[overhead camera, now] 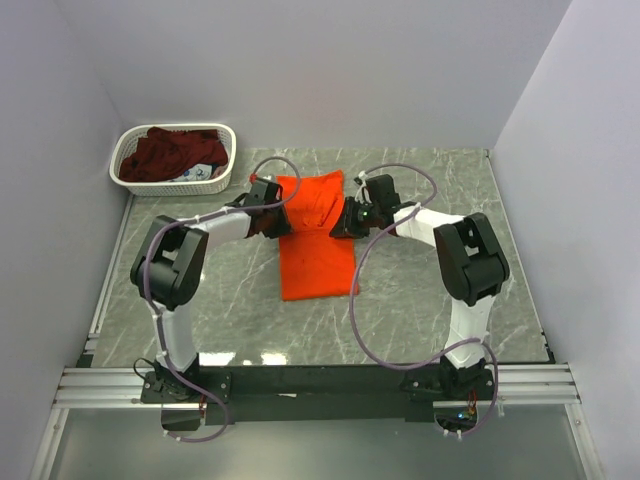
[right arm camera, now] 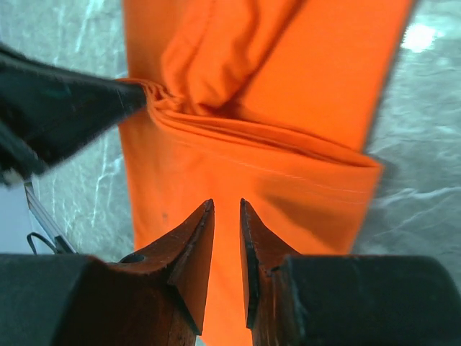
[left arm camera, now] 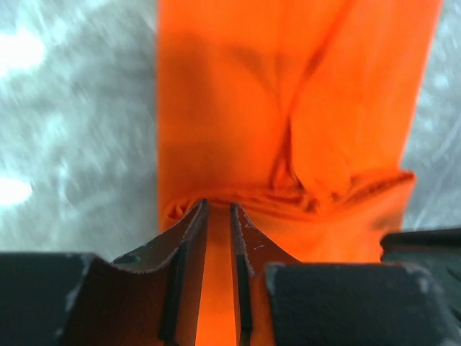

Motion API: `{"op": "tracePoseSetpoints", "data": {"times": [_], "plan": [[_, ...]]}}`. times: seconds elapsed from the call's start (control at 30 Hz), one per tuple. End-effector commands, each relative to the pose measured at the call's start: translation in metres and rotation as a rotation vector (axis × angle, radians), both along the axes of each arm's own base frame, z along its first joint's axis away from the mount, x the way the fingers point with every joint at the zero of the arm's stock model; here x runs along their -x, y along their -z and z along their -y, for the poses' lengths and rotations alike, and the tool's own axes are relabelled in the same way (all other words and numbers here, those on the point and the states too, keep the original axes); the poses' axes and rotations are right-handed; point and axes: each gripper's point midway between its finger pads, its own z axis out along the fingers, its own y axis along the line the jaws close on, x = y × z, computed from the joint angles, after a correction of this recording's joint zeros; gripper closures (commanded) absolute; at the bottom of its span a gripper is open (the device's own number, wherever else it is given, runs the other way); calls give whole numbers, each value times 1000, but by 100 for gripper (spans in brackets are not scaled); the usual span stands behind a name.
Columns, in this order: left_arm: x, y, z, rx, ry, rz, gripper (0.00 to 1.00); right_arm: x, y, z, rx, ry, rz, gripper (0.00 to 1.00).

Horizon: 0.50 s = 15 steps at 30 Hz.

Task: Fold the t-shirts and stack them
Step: Fold the tshirt

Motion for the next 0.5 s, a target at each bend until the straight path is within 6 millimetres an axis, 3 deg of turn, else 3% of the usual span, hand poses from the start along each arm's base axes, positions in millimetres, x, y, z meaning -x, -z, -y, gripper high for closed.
{"op": "tracePoseSetpoints", "data": {"times": [0.0,0.13,0.23,0.27,0.33,0.37,0.4,0.47], "plan": [[-41,-21,-5,30,0,96,75,-20,-16,-3,-40,-13,61,72],[-60,-15,-14,25,-12,91,73,-21,-18,1,-49,-8,64,72],[-67,-26,-17,39,-16,102,69,-12,-20,3,-59,-19,57,72],[-67,-39,-17,47,-16,123,66,-8,-21,3,-65,-26,52,72],[-63,-57,-18,67,-23,153,62,4,-26,1,-101,-49,52,72],[-54,-56,-19,73,-24,145,59,7,-30,0,-120,-56,64,72],[-49,-84,-19,106,-28,196,54,20,-30,-1,-147,-70,40,72],[-27,-88,-19,138,-7,180,50,30,-36,-3,-188,-89,45,72]]}}
